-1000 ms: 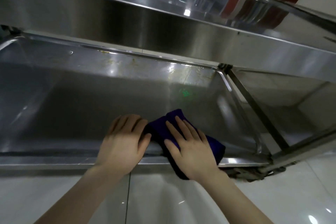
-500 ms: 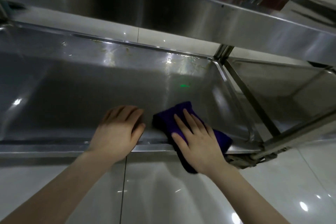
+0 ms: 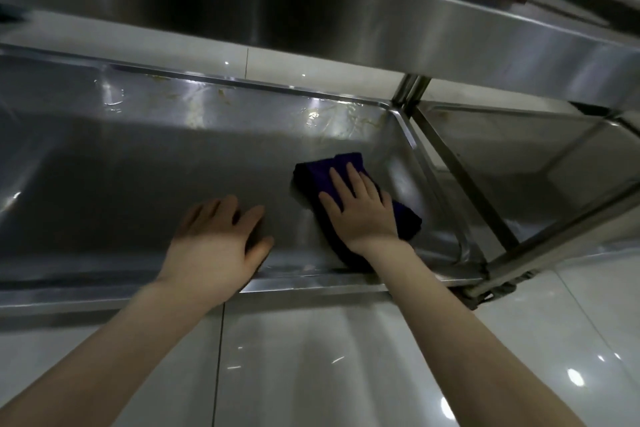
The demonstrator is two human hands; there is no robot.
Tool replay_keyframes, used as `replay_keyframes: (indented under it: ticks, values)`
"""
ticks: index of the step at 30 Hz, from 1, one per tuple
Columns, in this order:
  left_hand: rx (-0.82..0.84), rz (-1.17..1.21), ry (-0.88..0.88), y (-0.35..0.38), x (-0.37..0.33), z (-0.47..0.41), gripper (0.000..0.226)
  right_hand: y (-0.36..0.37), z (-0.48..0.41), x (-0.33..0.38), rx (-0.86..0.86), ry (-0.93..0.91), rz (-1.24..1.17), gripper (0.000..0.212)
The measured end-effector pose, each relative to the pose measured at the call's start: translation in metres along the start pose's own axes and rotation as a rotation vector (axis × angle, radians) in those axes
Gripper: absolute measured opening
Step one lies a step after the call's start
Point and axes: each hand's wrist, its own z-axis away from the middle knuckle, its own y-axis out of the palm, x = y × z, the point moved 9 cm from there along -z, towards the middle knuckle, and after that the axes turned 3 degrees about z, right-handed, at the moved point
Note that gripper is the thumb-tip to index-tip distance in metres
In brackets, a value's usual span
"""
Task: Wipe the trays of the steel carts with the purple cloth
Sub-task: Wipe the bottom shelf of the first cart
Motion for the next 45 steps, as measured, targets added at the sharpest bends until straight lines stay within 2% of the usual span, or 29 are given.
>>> replay_keyframes:
  ticks: [3,6,10,14,16,19,22,25,27,30,35,38,43,45]
  values:
    - [-0.035,0.027,-0.028,0.004,-0.021,-0.007,0.04,-0.003,0.08,-0.015,-0.055,-0.055,0.054,0.063]
    - [-0.049,0.107,0.087,0.013,-0.046,-0.007,0.04,-0.008,0.118,-0.024,-0.076,-0.057,0.081,0.065]
    - [-0.073,0.16,0.126,0.017,-0.047,-0.008,0.041,-0.005,0.065,-0.035,-0.04,-0.045,0.042,0.061]
    - [-0.081,0.169,0.124,0.018,-0.048,-0.009,0.04,-0.014,-0.03,-0.056,-0.034,0.073,-0.048,0.059]
    - [-0.089,0.193,0.116,0.017,-0.047,-0.009,0.041,-0.013,-0.05,-0.058,-0.018,0.117,-0.052,0.059]
    - [-0.103,0.185,0.112,0.015,-0.047,-0.007,0.041,-0.013,-0.028,-0.055,-0.033,0.118,-0.053,0.059]
    - [-0.113,0.185,0.109,0.015,-0.047,-0.006,0.04,-0.006,0.036,-0.061,-0.015,0.094,-0.025,0.061]
    - [-0.133,0.181,0.109,0.014,-0.047,-0.006,0.04,-0.007,0.092,-0.066,-0.085,0.126,0.062,0.063]
    - [-0.136,0.184,0.107,0.014,-0.047,-0.006,0.04,-0.008,0.087,-0.071,-0.094,0.146,0.081,0.062]
    - [-0.118,0.183,0.101,0.017,-0.046,-0.007,0.043,-0.009,0.032,-0.085,-0.027,0.119,0.038,0.06]
    - [-0.093,0.214,0.091,0.018,-0.044,-0.007,0.046,-0.031,-0.035,-0.119,-0.137,0.22,0.029,0.058]
    - [-0.109,0.237,0.099,0.017,-0.044,-0.007,0.044,-0.032,-0.021,-0.117,-0.144,0.228,0.019,0.059]
    - [-0.159,0.227,0.116,0.015,-0.043,-0.005,0.036,-0.009,0.063,-0.129,-0.031,0.267,0.028,0.064]
    - [-0.17,0.217,0.12,0.016,-0.043,-0.005,0.034,-0.007,0.07,-0.131,0.003,0.274,0.027,0.066]
